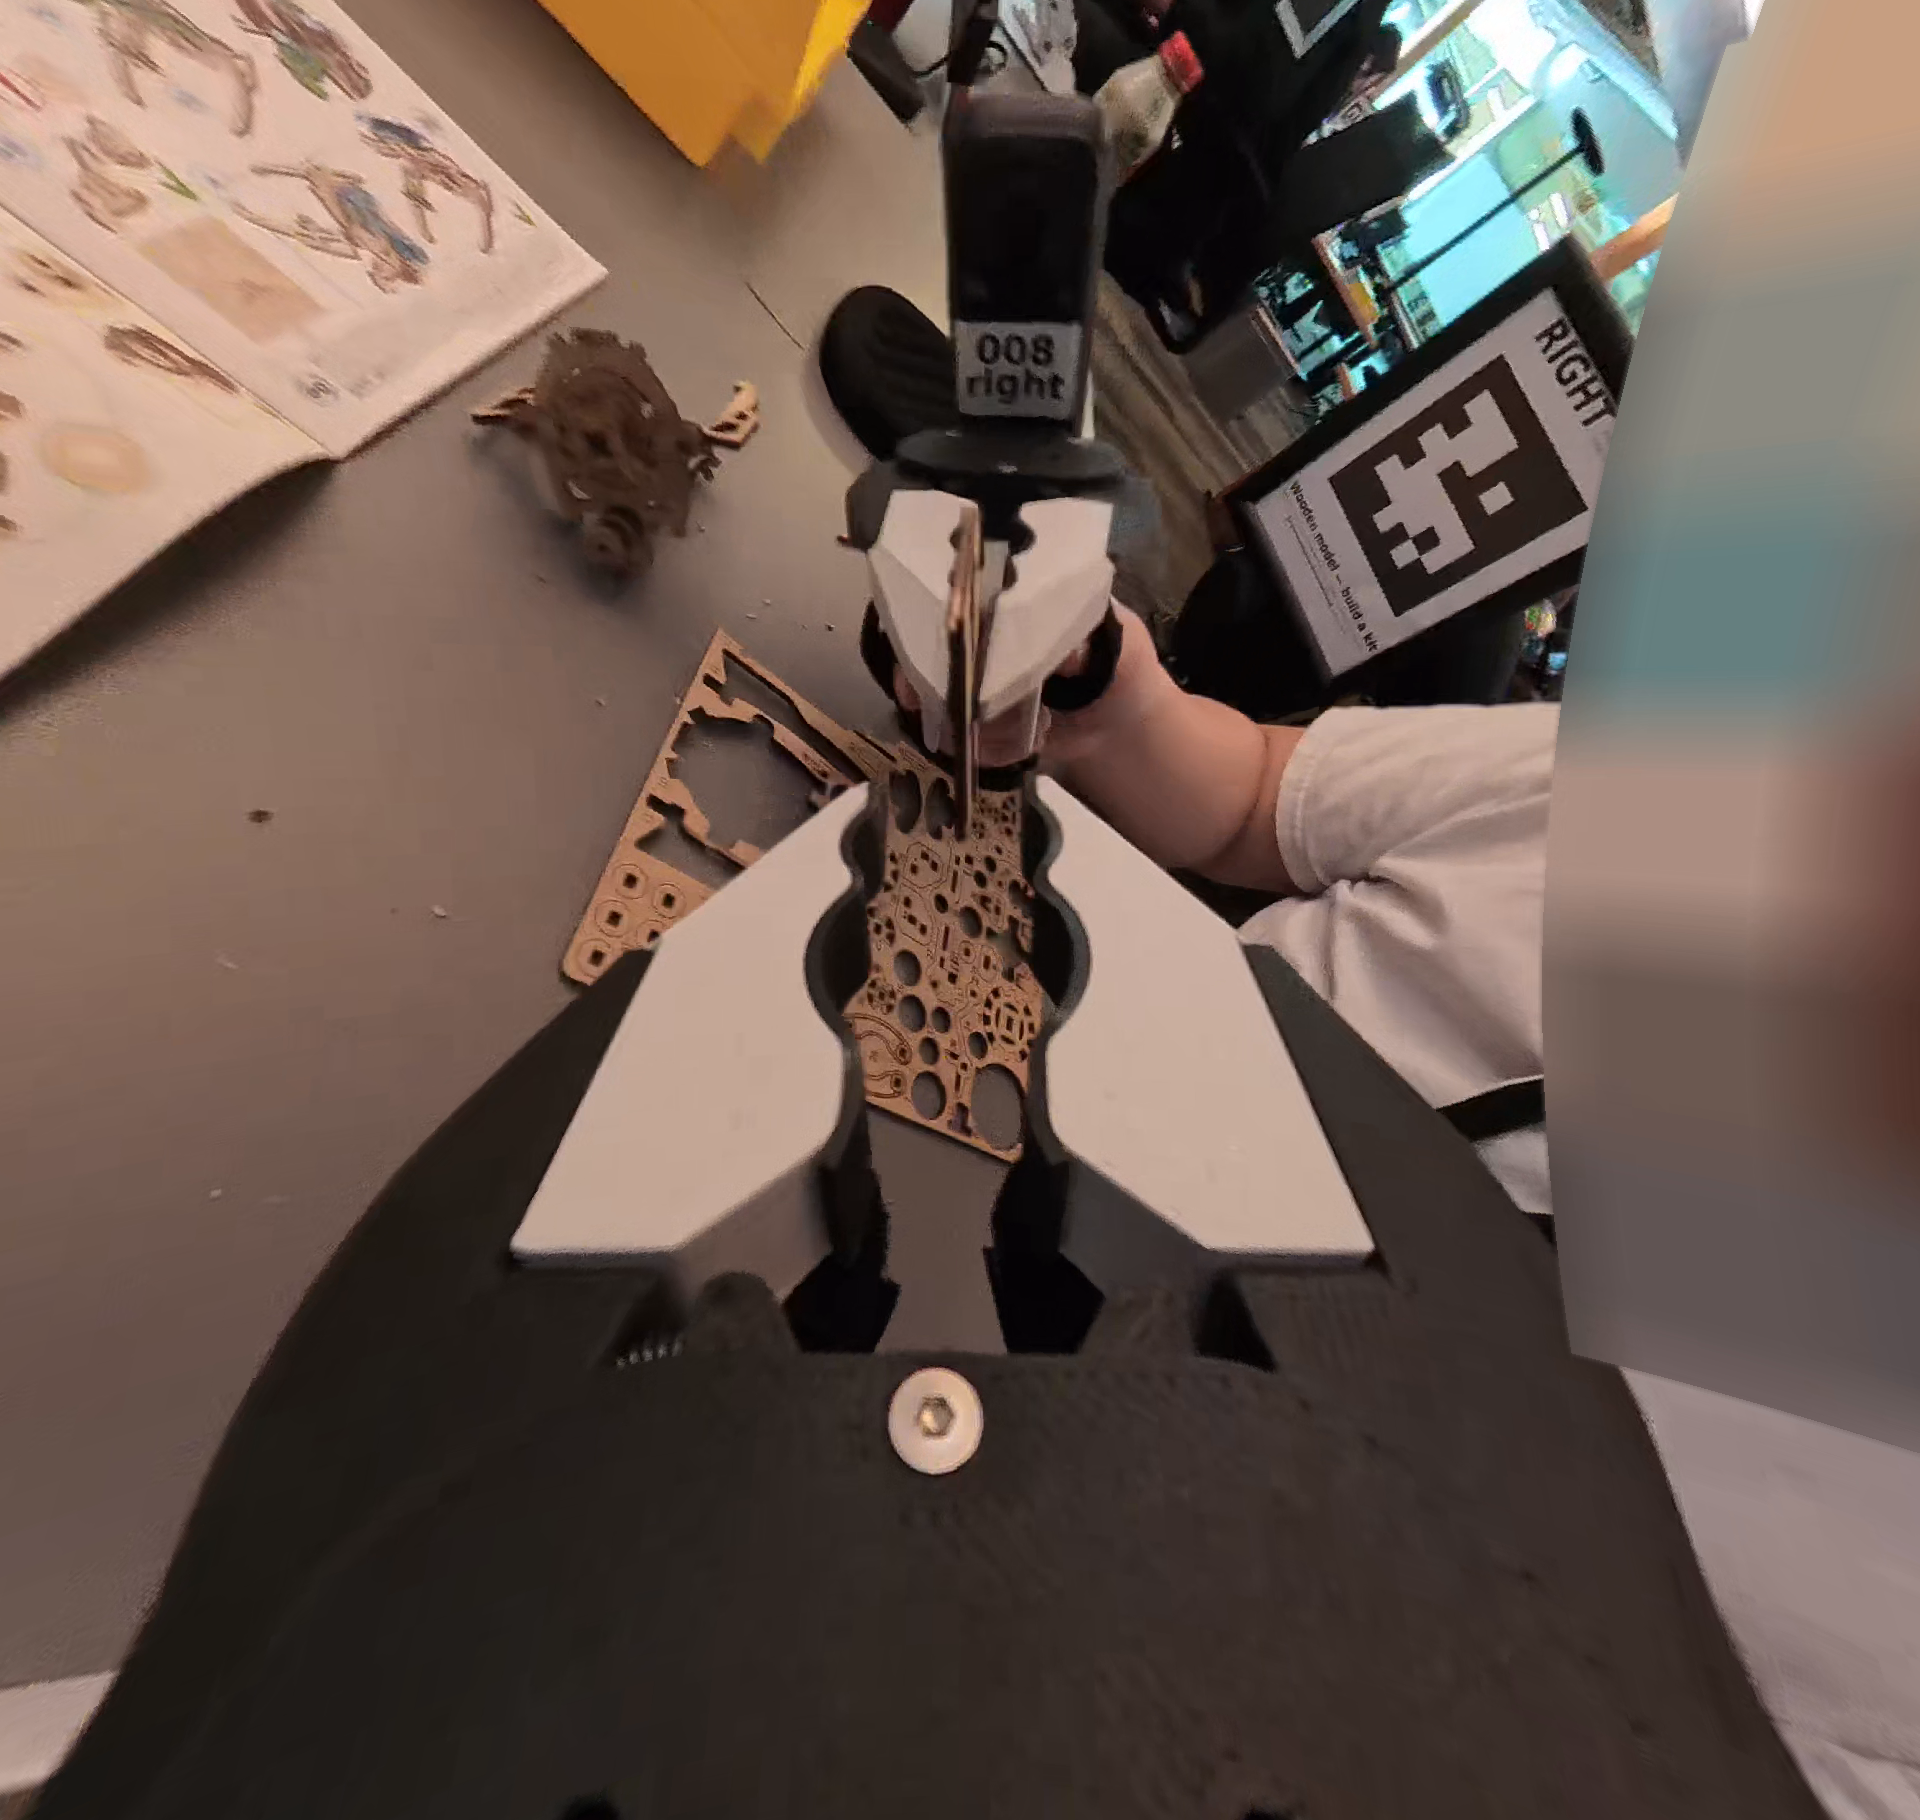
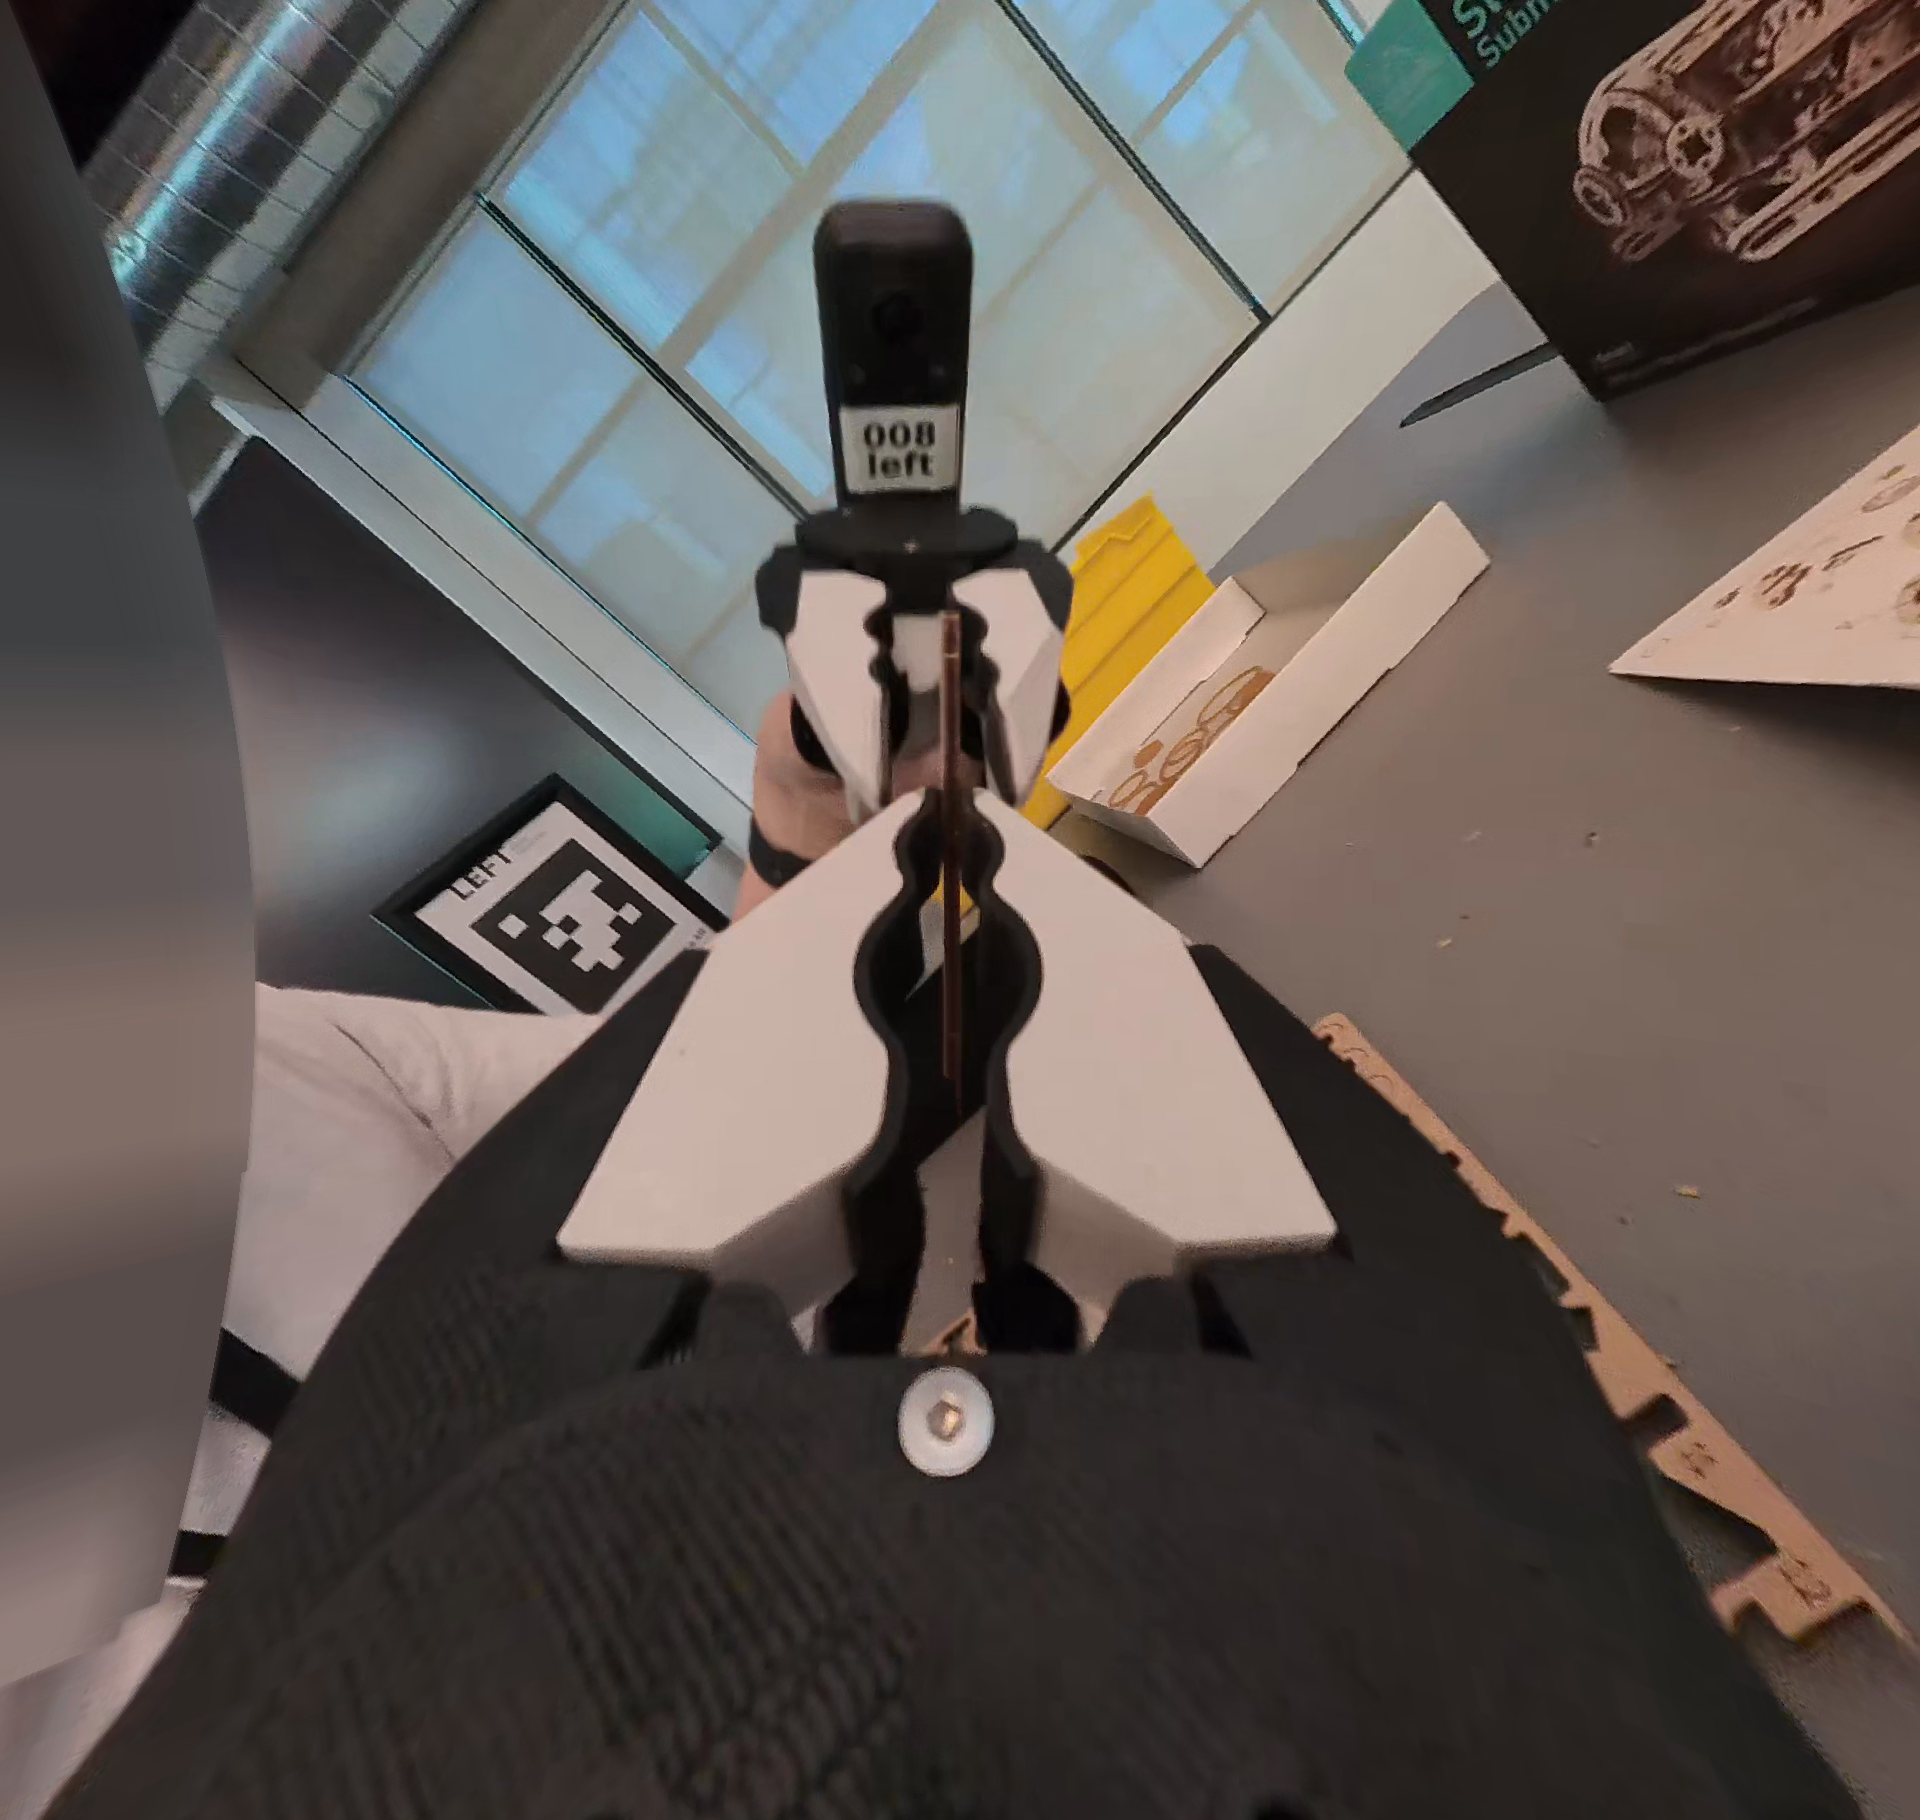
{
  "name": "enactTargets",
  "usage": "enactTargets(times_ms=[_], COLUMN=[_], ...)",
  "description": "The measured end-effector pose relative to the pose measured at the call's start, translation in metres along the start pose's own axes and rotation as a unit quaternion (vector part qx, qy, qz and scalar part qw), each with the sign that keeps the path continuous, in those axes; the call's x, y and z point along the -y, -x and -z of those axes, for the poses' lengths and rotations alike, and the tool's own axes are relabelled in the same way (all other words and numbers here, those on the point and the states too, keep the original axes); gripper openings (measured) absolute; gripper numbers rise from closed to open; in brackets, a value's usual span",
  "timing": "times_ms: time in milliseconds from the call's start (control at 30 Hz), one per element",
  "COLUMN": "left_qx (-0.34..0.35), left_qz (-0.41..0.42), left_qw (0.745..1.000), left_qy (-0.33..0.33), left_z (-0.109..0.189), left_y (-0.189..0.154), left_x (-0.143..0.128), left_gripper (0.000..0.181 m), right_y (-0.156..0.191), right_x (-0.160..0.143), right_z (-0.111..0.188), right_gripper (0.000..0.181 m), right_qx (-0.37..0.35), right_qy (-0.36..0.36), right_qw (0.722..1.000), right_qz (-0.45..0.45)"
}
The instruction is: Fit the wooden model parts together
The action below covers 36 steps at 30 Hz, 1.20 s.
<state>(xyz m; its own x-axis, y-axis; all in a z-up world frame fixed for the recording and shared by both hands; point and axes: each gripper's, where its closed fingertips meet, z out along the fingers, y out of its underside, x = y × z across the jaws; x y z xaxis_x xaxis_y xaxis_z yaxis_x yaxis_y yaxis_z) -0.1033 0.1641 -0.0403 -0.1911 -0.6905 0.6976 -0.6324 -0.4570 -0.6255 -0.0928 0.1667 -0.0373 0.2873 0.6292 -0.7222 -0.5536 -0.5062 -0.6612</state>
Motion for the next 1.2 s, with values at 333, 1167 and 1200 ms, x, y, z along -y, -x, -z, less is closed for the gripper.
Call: enactTargets(times_ms=[333,1167,1200], left_qx=[-0.020,0.000,0.005], left_qz=[-0.028,0.009,0.010], left_qw=[0.997,0.999,0.999], left_qy=[-0.066,-0.045,-0.040], left_z=[-0.014,-0.011,-0.013], left_y=[0.007,0.021,0.022], left_x=[-0.017,-0.032,-0.034], left_gripper=[0.000,0.000,0.000], right_y=[-0.010,-0.019,-0.021], right_x=[-0.018,-0.007,-0.012], right_z=[-0.016,-0.023,-0.023], right_gripper=[0.003,0.021,0.021], right_qx=[-0.015,0.031,0.018], right_qy=[0.041,0.155,0.169], right_qw=[0.999,0.987,0.985], right_qz=[0.015,-0.028,-0.019])
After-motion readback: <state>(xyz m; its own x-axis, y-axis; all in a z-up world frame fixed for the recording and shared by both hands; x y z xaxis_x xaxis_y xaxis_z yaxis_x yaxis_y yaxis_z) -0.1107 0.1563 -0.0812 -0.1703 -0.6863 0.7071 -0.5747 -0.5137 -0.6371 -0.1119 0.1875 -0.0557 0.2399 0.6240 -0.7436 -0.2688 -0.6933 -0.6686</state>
